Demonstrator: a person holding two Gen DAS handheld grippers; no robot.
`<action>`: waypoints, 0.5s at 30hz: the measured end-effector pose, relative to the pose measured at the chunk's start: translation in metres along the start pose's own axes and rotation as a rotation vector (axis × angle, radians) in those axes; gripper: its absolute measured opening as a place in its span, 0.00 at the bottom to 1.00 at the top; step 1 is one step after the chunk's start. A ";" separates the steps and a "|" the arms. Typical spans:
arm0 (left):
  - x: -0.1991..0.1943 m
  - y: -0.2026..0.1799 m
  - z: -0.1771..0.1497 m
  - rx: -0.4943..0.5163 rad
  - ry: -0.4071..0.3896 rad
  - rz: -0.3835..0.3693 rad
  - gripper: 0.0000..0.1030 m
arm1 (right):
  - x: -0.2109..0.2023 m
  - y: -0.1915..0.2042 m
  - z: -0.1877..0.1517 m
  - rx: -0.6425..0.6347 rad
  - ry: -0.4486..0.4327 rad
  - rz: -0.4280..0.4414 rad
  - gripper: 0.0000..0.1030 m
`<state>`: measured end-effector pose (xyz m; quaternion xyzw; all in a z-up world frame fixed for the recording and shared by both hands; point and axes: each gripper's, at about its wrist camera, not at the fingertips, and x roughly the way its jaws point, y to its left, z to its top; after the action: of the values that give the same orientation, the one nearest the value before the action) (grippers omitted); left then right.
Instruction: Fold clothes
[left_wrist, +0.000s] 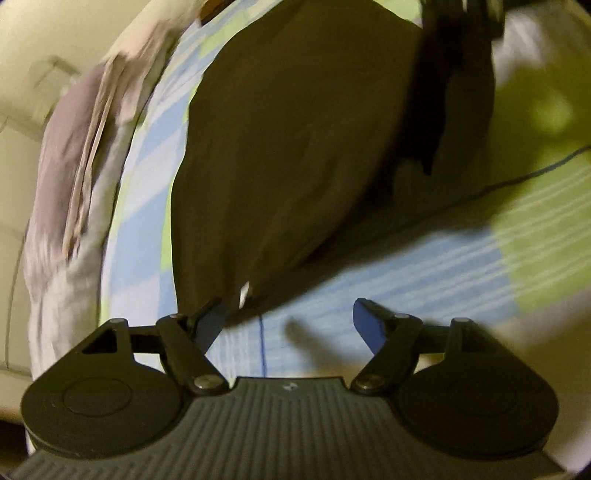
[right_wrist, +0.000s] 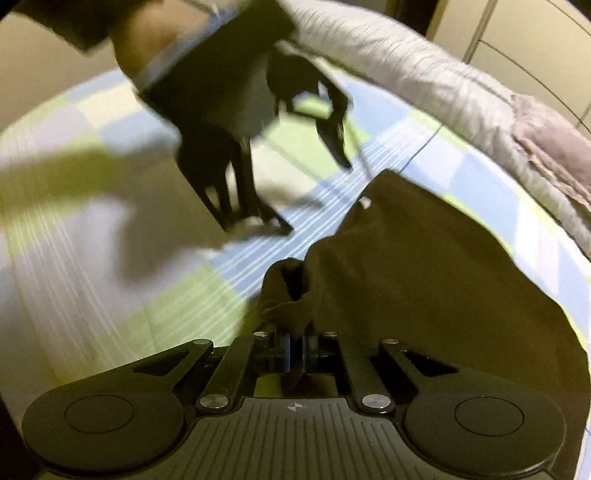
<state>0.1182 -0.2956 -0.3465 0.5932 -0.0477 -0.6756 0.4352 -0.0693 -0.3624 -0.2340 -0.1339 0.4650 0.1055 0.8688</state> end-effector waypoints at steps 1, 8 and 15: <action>0.006 0.002 0.000 0.023 -0.008 -0.002 0.71 | -0.006 -0.002 0.001 0.012 -0.012 -0.007 0.03; 0.026 0.018 0.006 0.123 -0.023 -0.015 0.10 | -0.033 -0.007 0.006 0.086 -0.045 -0.037 0.03; 0.003 0.044 0.014 0.064 0.020 -0.017 0.06 | -0.051 -0.007 0.013 0.149 -0.065 -0.001 0.03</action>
<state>0.1295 -0.3312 -0.3192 0.6139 -0.0603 -0.6715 0.4106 -0.0849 -0.3680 -0.1841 -0.0654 0.4432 0.0745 0.8909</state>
